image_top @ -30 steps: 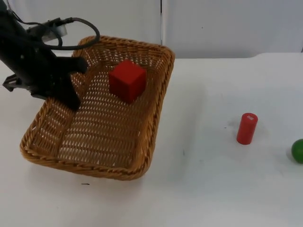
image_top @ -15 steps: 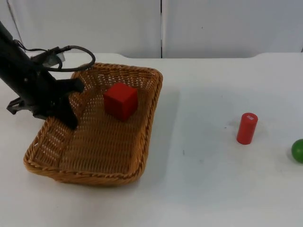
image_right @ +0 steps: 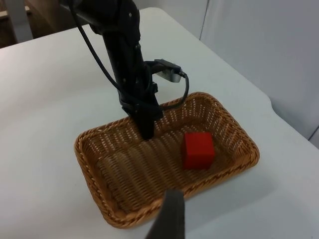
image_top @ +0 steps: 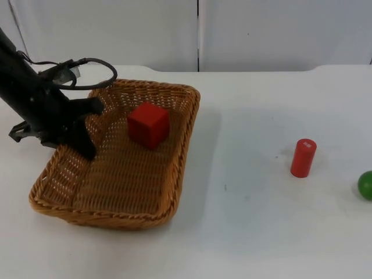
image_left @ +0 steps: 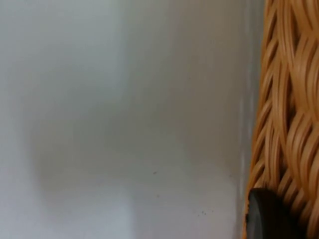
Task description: Pick up the basket with the left hand and place the object to the left of the red cylinder into the basket with the right hand.
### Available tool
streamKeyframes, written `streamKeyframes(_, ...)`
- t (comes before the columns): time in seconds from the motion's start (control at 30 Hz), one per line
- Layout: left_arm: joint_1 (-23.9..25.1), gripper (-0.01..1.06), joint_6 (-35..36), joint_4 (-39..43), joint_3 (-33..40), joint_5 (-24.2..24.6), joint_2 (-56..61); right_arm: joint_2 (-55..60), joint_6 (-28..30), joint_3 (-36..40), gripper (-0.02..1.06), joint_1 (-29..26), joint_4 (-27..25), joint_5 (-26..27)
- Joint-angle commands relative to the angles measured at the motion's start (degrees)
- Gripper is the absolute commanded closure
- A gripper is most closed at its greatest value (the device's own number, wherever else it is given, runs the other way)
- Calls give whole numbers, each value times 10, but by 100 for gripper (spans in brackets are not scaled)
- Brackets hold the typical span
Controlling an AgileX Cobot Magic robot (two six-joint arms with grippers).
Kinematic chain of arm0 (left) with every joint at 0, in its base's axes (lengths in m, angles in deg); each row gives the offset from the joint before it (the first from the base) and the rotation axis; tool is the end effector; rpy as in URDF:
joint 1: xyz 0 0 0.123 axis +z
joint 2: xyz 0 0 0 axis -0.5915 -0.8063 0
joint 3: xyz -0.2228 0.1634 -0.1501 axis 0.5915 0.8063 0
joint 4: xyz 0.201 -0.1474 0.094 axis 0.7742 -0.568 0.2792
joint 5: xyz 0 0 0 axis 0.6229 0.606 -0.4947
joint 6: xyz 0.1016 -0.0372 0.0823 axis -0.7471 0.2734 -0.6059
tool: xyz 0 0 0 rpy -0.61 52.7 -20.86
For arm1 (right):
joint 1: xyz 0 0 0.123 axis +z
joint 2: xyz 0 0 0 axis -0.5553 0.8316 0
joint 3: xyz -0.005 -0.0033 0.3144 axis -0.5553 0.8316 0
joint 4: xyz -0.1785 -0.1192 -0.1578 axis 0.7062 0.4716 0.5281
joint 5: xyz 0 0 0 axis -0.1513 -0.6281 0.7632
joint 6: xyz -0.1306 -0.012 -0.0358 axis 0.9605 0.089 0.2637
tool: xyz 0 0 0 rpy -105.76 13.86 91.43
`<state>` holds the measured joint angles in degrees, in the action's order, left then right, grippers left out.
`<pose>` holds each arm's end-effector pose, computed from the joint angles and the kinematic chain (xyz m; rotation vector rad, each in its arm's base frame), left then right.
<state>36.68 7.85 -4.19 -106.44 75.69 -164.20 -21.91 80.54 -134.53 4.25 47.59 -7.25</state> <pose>0.4463 -0.0570 0.0604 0.1648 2.9661 -0.6872 0.1860 0.1753 0.4073 -1.0333 1.8137 0.4220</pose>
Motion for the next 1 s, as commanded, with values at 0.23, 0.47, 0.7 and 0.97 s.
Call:
streamKeyframes(0.23, 3, 14, -11, -15, -5, 7, 13, -1, 5, -5, 33, -1, -1, -3)
streamKeyframes(0.47, 3, 0, -11, -15, -5, 55, 51, -1, 5, -5, 33, -1, -1, -3)
streamKeyframes(0.7, 3, 0, 2, -14, -5, 160, 73, -1, 7, -5, 33, -1, -1, -3)
streamKeyframes(0.97, 2, 0, 20, -14, -4, 197, 98, -1, 11, -5, 33, -1, 0, -1)
